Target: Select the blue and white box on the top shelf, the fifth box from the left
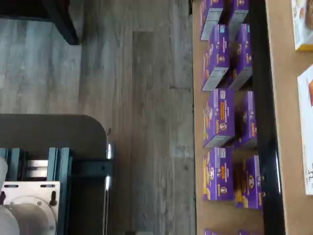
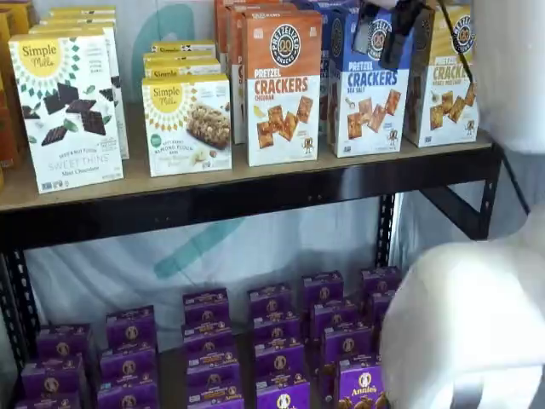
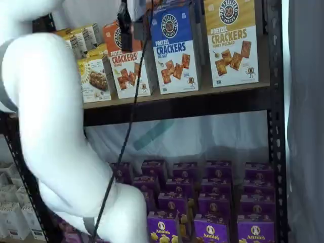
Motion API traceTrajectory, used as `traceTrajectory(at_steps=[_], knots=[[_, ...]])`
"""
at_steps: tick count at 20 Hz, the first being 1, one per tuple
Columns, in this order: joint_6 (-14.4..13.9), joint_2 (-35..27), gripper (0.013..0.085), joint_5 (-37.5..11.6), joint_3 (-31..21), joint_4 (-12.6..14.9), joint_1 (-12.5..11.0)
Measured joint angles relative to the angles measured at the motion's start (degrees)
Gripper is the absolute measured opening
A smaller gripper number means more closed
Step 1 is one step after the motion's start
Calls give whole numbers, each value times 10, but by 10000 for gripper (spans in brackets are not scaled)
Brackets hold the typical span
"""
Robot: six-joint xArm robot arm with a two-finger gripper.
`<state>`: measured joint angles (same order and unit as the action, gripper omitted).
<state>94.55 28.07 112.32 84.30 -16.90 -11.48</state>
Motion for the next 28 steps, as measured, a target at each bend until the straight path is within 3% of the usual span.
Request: traceTrajectory(at_steps=[1, 3, 6, 9, 15, 22, 28], knots=[[1, -1, 850, 0, 1, 10, 3], [18, -8, 850, -6, -1, 58, 8], [44, -14, 850, -18, -10, 70, -13], [62, -17, 850, -30, -18, 64, -32], [77, -18, 850, -44, -20, 24, -61], [76, -16, 850, -57, -11, -53, -94], [70, -39, 850, -40, 29, -97, -115]])
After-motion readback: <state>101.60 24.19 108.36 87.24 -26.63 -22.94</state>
